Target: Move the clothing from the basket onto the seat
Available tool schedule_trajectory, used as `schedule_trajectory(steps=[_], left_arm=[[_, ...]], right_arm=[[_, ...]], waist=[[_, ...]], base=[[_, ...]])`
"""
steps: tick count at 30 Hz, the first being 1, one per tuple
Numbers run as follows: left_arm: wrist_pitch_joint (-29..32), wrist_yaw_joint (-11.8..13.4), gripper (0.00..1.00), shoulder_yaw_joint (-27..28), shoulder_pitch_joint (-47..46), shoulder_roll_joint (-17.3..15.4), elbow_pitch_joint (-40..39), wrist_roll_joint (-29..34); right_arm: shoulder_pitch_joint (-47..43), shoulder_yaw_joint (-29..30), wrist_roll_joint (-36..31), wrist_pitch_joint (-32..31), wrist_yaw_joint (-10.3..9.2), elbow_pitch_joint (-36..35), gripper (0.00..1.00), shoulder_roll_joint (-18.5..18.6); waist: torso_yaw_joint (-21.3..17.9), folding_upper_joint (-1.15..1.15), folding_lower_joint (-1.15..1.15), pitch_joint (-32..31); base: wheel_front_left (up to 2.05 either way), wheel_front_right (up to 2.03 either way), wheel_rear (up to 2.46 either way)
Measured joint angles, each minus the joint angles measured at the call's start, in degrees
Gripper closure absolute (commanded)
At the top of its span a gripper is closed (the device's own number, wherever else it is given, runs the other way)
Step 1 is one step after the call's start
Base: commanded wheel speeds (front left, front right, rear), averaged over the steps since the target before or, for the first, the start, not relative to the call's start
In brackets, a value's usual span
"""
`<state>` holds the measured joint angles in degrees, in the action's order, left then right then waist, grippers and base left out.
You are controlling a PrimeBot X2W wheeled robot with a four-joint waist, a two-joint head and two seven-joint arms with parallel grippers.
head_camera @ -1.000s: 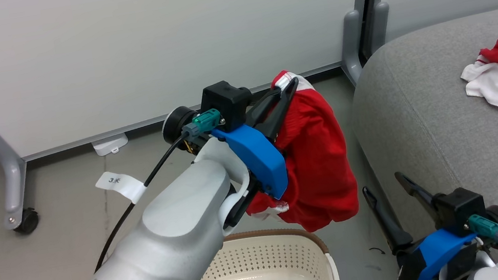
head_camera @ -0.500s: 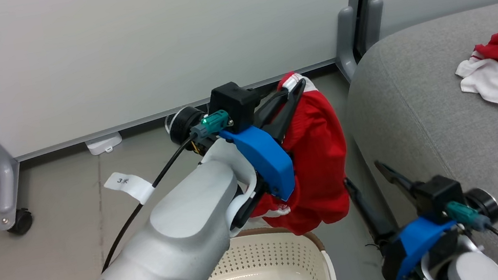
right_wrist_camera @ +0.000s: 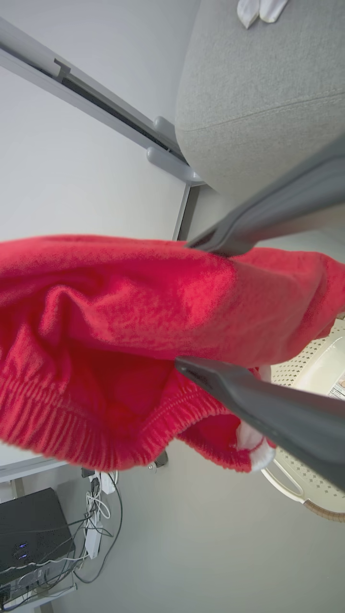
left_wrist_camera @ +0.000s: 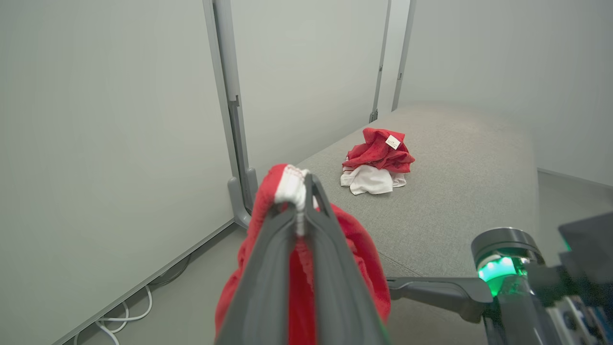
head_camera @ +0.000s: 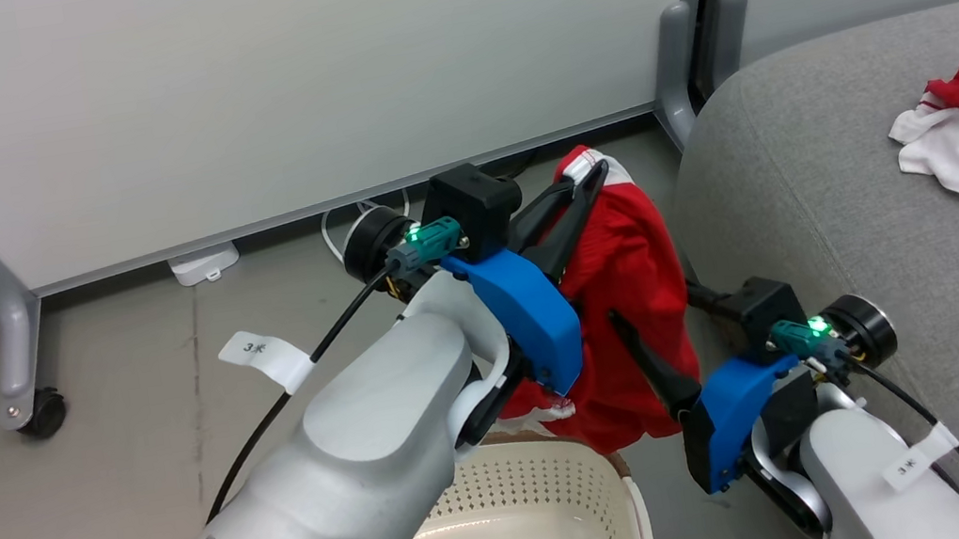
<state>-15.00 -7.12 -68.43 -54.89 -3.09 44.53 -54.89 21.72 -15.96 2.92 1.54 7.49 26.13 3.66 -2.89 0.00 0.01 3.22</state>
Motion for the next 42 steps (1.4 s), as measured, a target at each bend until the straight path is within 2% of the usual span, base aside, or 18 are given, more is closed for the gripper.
schedule_trajectory(steps=[6,7,8,9,20,33,35,37,38,39,40,42], left_arm=[[0.0,-0.1,1.0,-0.8,-0.2,0.1,-0.6,-0.5],[0.0,-0.1,1.0,-0.9,-0.2,0.1,-0.7,-0.5],[0.0,-0.1,1.0,-1.1,-0.2,0.1,-0.8,-0.6],[0.0,-0.1,1.0,-1.2,-0.2,0.1,-0.8,-0.6],[0.0,-0.3,1.0,-1.4,-0.1,0.2,-0.7,-1.4],[0.0,-0.3,1.0,-1.5,0.6,0.2,0.6,-1.6],[0.0,-0.3,0.97,-1.5,0.7,0.2,0.7,-1.6],[0.0,-0.3,0.89,-1.6,0.8,0.2,0.8,-1.7],[0.0,-0.3,0.73,-1.6,0.8,0.2,0.8,-2.0],[0.0,-0.3,0.23,-1.7,0.8,0.2,0.8,-2.1],[0.0,-0.3,0.0,-1.7,0.9,0.2,0.8,-2.1],[0.1,-0.3,0.0,-1.9,1.1,0.2,0.9,-2.6]], right_arm=[[4.1,-1.1,1.2,1.1,0.0,8.1,0.0,-0.1],[4.8,-1.1,1.7,1.1,-0.01,9.4,0.31,-0.1],[5.4,-1.2,1.9,1.4,-0.01,10.8,0.92,-0.2],[5.9,-1.5,1.9,1.9,0.0,11.7,1.0,-0.3],[8.9,-3.7,3.5,5.7,0.0,18.7,1.0,-0.7],[9.6,-5.2,5.8,7.6,0.0,22.3,1.0,-0.7],[9.8,-5.4,5.8,7.7,0.0,22.6,1.0,-0.7],[10.1,-5.5,5.8,8.0,0.0,22.9,1.0,-0.7],[10.1,-5.6,5.8,8.1,0.0,23.0,1.0,-0.7],[10.1,-5.6,5.8,8.1,0.0,23.1,1.0,-0.7],[10.1,-5.7,5.8,8.1,0.0,23.3,1.0,-0.7],[10.3,-5.7,5.8,8.2,0.0,23.6,1.0,-0.7]], waist=[[0.3,0.0,0.0,-0.2],[0.3,0.0,0.0,-0.3],[0.4,0.0,0.0,-0.4],[0.4,0.0,0.0,-0.5],[0.2,0.0,0.0,-1.4],[-0.2,0.0,-0.01,-2.7],[-0.3,0.0,-0.01,-2.8],[-0.4,0.0,-0.01,-2.9],[-0.5,0.0,-0.01,-3.0],[-0.5,0.0,-0.01,-3.0],[-0.5,0.0,-0.01,-3.1],[-0.6,0.0,-0.01,-3.2]], base=[[0.0,0.0,0.0],[0.0,0.0,0.0],[0.0,0.0,0.0],[0.0,0.0,0.0],[0.0,0.0,0.0],[0.0,0.0,0.0],[0.0,0.0,0.0],[0.0,0.0,0.0],[0.0,0.0,0.0],[0.0,0.0,0.0],[0.0,0.0,0.0],[0.0,0.0,0.0]])
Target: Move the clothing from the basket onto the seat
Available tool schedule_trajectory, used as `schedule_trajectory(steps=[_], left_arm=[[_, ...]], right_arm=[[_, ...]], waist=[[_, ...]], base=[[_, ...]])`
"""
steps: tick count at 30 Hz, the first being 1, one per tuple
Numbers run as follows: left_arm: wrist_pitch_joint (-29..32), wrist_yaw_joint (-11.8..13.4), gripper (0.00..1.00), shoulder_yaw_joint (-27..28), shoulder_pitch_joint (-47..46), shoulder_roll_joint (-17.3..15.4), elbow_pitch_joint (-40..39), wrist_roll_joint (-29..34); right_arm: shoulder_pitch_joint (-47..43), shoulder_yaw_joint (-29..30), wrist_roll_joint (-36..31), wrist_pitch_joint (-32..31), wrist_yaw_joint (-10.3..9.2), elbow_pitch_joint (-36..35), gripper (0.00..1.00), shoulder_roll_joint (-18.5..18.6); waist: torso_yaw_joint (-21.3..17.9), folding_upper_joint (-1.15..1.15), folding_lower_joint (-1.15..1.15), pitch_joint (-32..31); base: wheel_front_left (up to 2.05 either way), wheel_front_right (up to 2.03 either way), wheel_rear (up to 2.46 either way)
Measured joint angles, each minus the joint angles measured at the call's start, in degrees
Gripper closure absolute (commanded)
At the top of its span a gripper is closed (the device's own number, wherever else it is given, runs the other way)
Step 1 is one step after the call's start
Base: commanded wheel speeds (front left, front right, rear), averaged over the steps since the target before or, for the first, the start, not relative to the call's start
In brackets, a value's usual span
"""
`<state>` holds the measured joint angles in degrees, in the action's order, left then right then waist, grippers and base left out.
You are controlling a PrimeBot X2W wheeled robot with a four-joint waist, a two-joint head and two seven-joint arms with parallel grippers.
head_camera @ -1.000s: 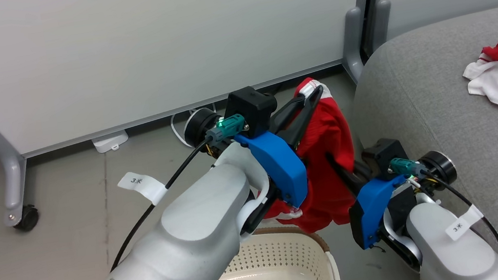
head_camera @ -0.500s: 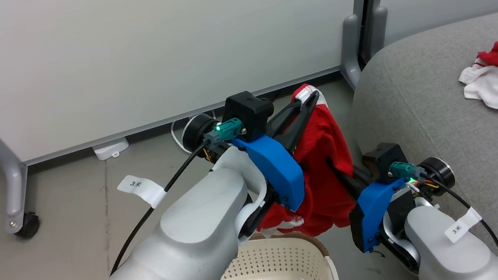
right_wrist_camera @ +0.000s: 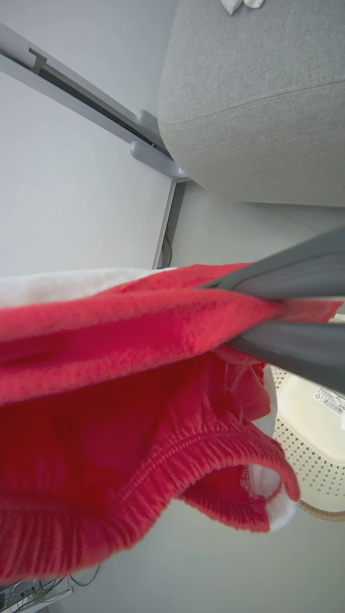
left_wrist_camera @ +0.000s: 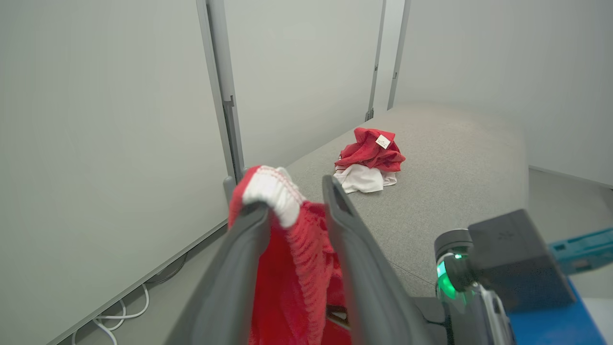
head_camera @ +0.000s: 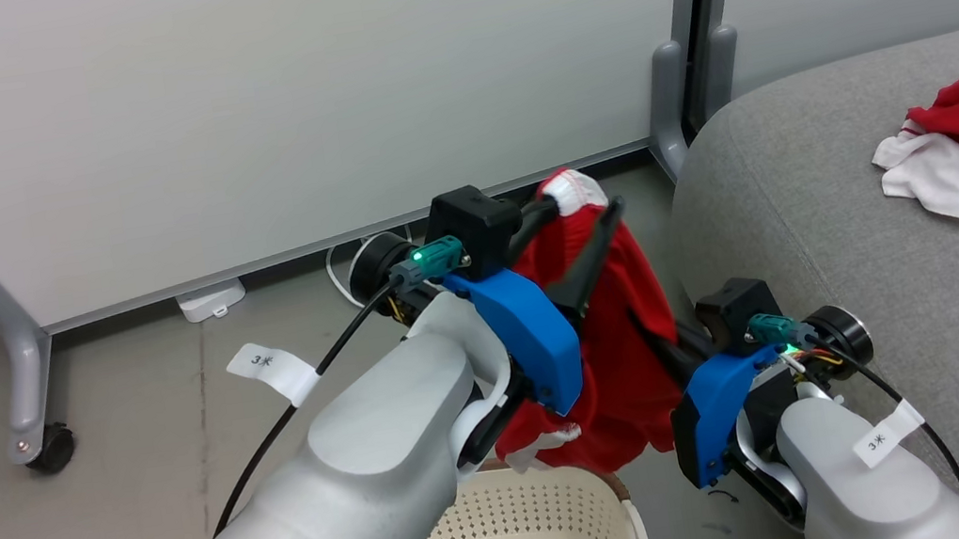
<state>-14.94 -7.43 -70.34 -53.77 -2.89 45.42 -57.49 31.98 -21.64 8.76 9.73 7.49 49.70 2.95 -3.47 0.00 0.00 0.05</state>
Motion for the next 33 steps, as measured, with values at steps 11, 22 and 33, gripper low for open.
schedule_trajectory(steps=[11,22,33], left_arm=[[0.7,0.0,0.0,-1.2,2.1,-0.9,-0.4,-0.9],[0.1,0.0,0.0,-0.8,9.2,-6.6,-4.5,-0.3],[-0.1,3.1,0.0,14.2,22.0,-14.3,-16.1,8.8]], right_arm=[[0.8,1.5,0.0,1.0,0.0,0.9,1.0,0.0],[1.7,5.2,-1.8,2.0,0.0,1.0,1.0,0.0],[1.9,6.2,-2.7,2.2,0.0,-0.1,1.0,-0.1]], waist=[[-0.1,0.0,0.0,0.2],[-0.9,0.0,0.0,1.1],[-3.8,0.0,0.0,1.9]], base=[[0.0,0.0,0.0],[0.0,0.0,0.0],[0.0,0.0,0.0]])
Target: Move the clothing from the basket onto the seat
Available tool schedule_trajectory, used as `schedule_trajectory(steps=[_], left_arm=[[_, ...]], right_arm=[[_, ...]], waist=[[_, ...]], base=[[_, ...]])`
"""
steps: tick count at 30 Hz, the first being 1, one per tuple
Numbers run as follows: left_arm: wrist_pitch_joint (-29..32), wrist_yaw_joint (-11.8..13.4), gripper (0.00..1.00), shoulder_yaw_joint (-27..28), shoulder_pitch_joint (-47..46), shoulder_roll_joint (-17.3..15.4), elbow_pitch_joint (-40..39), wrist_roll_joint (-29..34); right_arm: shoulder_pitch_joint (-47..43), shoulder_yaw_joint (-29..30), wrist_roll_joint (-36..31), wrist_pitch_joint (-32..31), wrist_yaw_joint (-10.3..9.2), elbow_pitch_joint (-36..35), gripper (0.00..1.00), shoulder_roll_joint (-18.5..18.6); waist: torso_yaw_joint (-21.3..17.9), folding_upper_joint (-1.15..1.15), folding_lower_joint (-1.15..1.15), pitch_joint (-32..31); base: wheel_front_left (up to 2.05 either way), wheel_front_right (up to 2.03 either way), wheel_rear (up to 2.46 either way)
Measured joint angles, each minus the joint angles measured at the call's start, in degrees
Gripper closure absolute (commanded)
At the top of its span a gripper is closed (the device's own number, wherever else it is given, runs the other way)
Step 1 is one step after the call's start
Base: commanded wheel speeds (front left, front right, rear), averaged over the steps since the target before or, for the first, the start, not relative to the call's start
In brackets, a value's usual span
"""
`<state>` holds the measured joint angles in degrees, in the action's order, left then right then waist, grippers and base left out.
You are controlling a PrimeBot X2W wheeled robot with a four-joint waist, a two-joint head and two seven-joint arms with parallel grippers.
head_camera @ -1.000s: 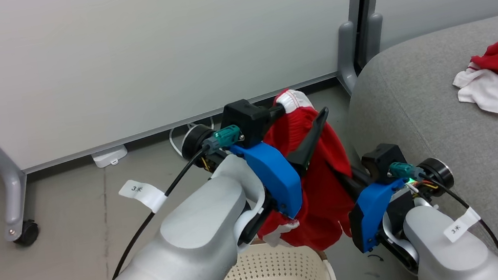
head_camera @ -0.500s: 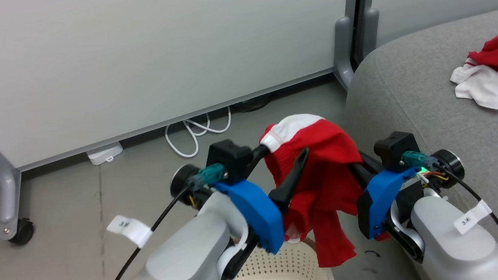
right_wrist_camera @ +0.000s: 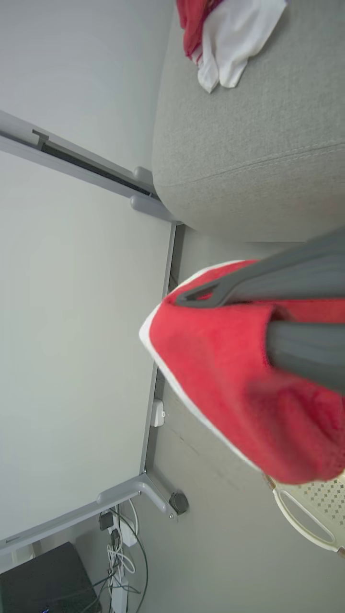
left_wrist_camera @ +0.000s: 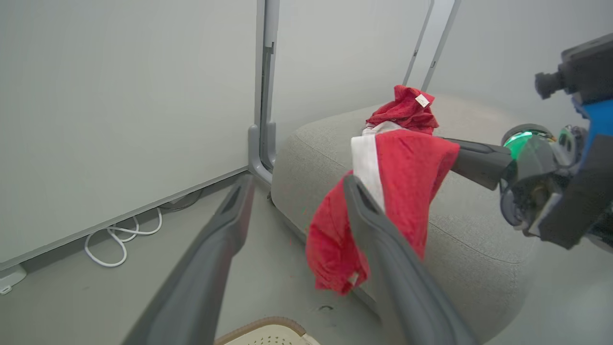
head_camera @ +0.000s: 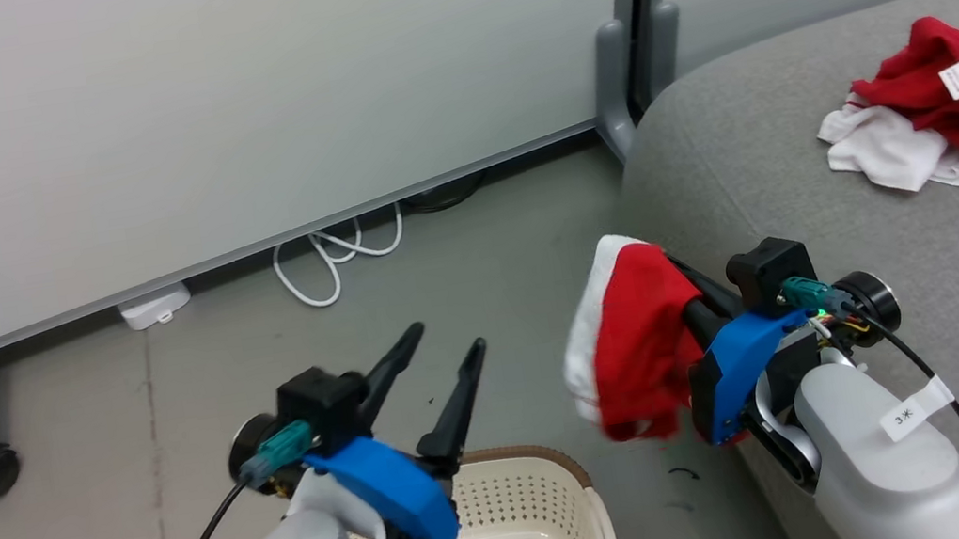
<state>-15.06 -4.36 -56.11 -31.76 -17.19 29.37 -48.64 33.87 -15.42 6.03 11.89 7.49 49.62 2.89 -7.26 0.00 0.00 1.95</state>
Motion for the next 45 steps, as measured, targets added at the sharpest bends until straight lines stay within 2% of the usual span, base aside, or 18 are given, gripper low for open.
schedule_trajectory(steps=[8,17,32,39,45], left_arm=[[0.0,2.5,0.0,12.9,10.4,-2.4,-9.8,8.5],[0.0,2.3,0.0,23.2,19.0,-3.7,-15.5,16.1],[0.0,-0.6,0.0,26.4,21.1,-1.4,-14.6,20.7],[0.0,-1.6,0.0,25.9,20.1,-0.9,-13.3,21.4],[0.0,-1.9,0.0,25.9,19.9,-1.0,-12.8,21.5]], right_arm=[[0.1,-1.4,0.7,-0.2,0.0,-1.4,1.0,0.0],[0.8,-2.2,1.2,-0.2,0.0,-3.7,1.0,0.0],[-0.3,-0.5,2.3,0.1,0.0,-5.2,1.0,0.0],[-1.7,2.6,1.5,0.4,0.0,-6.0,1.0,0.0],[-2.2,2.9,1.5,0.5,0.0,-6.8,1.0,0.0]], waist=[[-4.9,0.0,0.0,0.8],[-12.9,0.0,0.0,2.4],[-23.3,0.0,0.0,4.2],[-24.1,0.0,0.0,5.2],[-24.1,0.0,0.0,6.0]], base=[[0.0,0.0,0.0],[0.0,0.0,0.0],[0.0,0.0,0.0],[0.0,0.0,0.0],[0.0,0.0,0.0]])
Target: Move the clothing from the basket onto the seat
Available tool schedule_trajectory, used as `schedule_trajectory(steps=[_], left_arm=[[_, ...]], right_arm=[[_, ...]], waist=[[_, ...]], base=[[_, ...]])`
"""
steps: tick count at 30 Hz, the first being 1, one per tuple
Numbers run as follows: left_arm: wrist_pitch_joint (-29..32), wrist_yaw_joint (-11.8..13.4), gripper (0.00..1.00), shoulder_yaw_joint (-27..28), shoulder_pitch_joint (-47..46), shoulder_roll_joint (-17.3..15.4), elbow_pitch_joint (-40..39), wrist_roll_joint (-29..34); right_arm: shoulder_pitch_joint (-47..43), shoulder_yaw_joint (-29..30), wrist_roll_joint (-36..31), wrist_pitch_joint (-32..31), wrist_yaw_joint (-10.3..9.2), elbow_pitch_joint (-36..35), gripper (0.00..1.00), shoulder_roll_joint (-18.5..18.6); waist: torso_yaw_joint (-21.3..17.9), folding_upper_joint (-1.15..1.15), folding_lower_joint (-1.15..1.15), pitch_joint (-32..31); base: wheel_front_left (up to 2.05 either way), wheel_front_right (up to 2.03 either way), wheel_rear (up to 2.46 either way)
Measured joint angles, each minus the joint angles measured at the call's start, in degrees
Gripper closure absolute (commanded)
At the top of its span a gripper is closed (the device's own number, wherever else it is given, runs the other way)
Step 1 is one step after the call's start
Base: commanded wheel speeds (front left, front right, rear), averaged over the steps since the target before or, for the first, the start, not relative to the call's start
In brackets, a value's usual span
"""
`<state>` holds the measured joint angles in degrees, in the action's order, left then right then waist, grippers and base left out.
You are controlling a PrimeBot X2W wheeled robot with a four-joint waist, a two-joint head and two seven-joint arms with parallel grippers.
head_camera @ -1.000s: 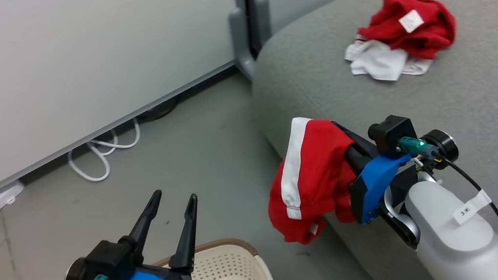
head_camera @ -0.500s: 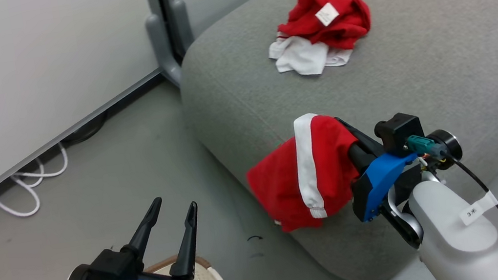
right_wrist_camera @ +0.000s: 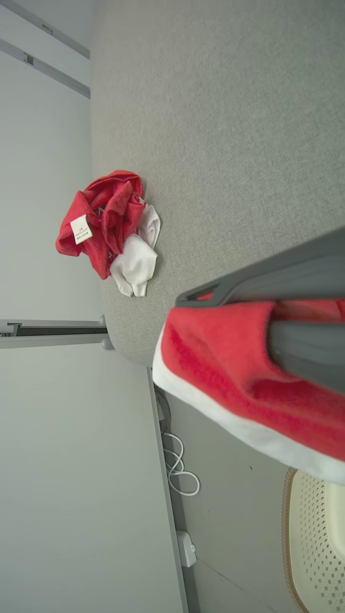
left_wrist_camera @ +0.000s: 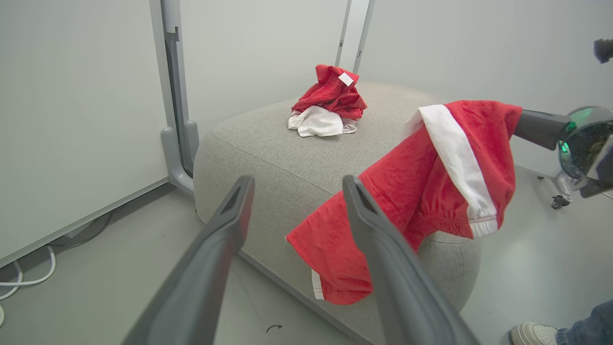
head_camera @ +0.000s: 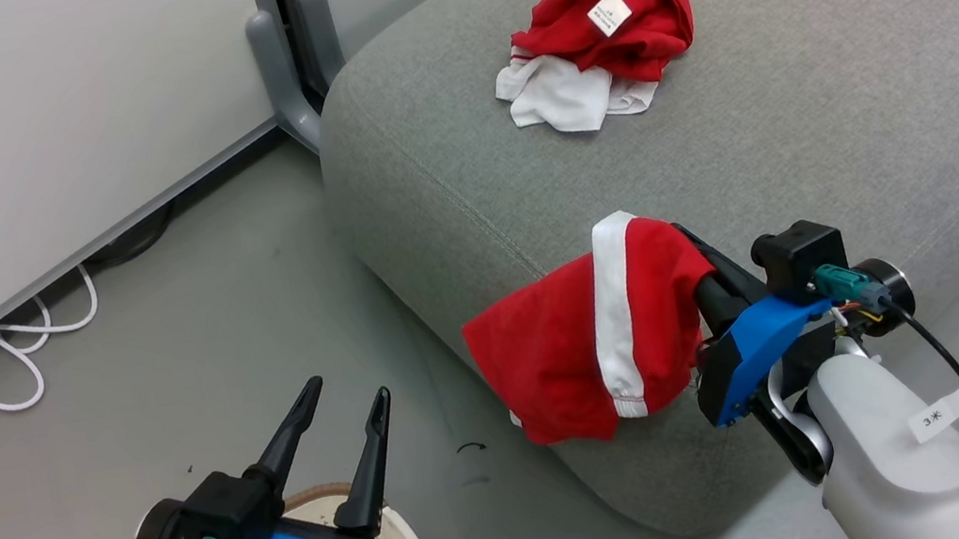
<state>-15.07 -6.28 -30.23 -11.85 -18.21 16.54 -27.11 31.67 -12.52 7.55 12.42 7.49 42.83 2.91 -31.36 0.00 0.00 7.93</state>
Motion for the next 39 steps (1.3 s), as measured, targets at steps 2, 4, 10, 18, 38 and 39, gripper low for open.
schedule_trajectory(steps=[2,4,10,18,38,39], left_arm=[[0.0,0.0,0.0,0.2,0.0,-0.1,-0.2,0.1],[0.0,0.0,0.0,0.3,0.0,-0.4,-0.5,0.5],[0.2,-0.1,0.0,0.0,-1.7,-1.7,-2.3,1.5],[1.2,-0.2,0.0,-0.7,-5.4,-3.5,-6.1,3.7],[4.0,1.5,0.0,0.0,-12.1,-9.4,-19.0,8.9],[4.0,1.7,0.0,0.1,-12.1,-9.7,-19.2,8.9]], right_arm=[[0.0,-0.2,0.5,-0.2,0.0,-0.2,1.0,0.0],[0.2,0.4,2.6,-0.2,0.0,-0.8,1.0,0.0],[6.6,4.2,6.3,-0.3,0.0,-3.6,1.0,0.5],[19.7,12.2,11.0,-4.6,-0.01,-10.0,1.0,7.8],[33.5,37.6,5.5,-8.9,0.0,-2.3,1.0,17.7],[33.5,38.0,4.9,-8.7,0.0,-0.9,1.0,17.7]], waist=[[0.0,0.0,0.0,0.5],[0.2,0.0,0.0,1.2],[1.7,0.0,0.0,5.2],[4.8,0.0,0.01,12.3],[12.6,0.0,0.02,33.6],[12.9,0.0,0.02,34.3]], base=[[0.0,0.0,0.0],[0.0,0.0,0.0],[0.0,0.0,0.0],[0.0,0.0,0.0],[0.0,0.0,0.0],[0.0,0.0,0.0]])
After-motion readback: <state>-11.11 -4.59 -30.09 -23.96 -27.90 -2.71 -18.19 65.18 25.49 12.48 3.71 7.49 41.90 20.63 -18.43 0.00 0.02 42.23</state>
